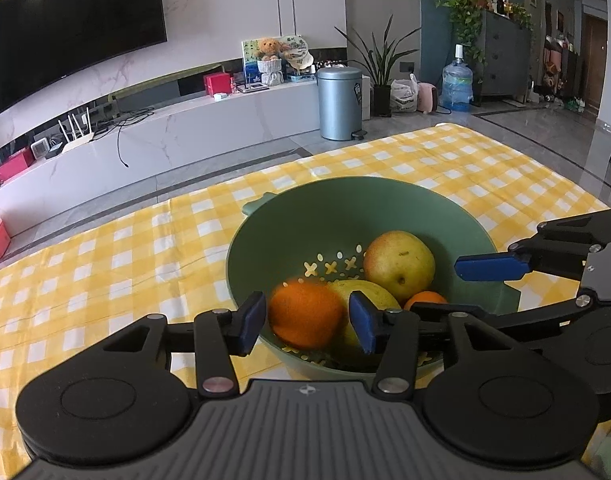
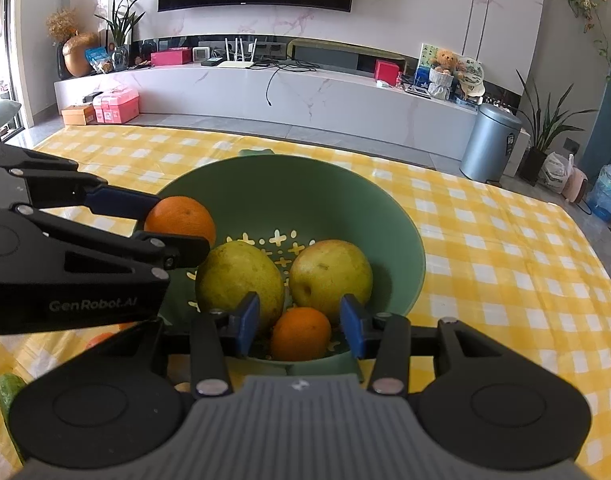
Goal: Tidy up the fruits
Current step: 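Carry both oranges over the green bowl and release them inside with both tools, then grasp another orange with the left tool while the right tool grasps an orange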
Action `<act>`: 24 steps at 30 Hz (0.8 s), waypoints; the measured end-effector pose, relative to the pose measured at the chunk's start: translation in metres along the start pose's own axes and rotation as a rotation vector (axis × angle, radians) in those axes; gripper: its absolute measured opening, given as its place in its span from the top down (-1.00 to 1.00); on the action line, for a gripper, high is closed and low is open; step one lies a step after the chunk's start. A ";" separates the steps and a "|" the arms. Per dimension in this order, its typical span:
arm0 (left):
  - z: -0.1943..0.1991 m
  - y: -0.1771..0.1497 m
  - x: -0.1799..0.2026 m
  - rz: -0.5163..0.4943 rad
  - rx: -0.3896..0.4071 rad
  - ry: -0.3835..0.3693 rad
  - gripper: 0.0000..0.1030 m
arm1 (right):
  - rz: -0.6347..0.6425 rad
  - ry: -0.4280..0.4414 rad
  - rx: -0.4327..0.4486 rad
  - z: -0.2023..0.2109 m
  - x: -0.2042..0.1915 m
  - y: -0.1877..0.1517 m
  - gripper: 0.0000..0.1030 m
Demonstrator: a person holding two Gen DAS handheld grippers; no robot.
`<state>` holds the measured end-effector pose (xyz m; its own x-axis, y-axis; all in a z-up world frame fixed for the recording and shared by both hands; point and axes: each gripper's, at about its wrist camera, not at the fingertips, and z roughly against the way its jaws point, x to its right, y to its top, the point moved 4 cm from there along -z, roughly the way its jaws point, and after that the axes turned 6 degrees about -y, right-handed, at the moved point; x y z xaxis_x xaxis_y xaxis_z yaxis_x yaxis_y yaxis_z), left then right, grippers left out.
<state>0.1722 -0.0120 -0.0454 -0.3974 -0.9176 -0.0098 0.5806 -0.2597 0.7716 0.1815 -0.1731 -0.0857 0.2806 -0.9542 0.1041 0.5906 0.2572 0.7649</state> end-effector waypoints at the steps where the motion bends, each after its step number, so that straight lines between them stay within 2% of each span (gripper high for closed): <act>1: 0.001 0.000 0.000 0.000 0.006 0.003 -0.16 | -0.002 0.001 0.002 0.000 0.000 0.000 0.16; 6: 0.005 0.002 -0.003 0.026 0.030 -0.013 -0.17 | 0.006 0.002 0.026 0.004 -0.001 -0.002 0.03; 11: 0.017 0.006 -0.003 0.029 0.057 0.001 -0.20 | 0.012 -0.015 0.069 0.010 -0.002 0.000 -0.29; 18: 0.044 0.008 0.003 0.016 0.082 -0.014 -0.25 | -0.049 -0.042 0.123 0.019 0.007 0.000 -0.40; 24: 0.055 0.002 0.003 0.025 0.045 -0.001 -0.25 | -0.106 -0.054 0.137 0.028 0.011 -0.005 -0.49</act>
<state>0.1328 0.0015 -0.0089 -0.3842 -0.9232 0.0102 0.5580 -0.2234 0.7992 0.1606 -0.1891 -0.0703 0.1788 -0.9826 0.0492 0.5055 0.1346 0.8523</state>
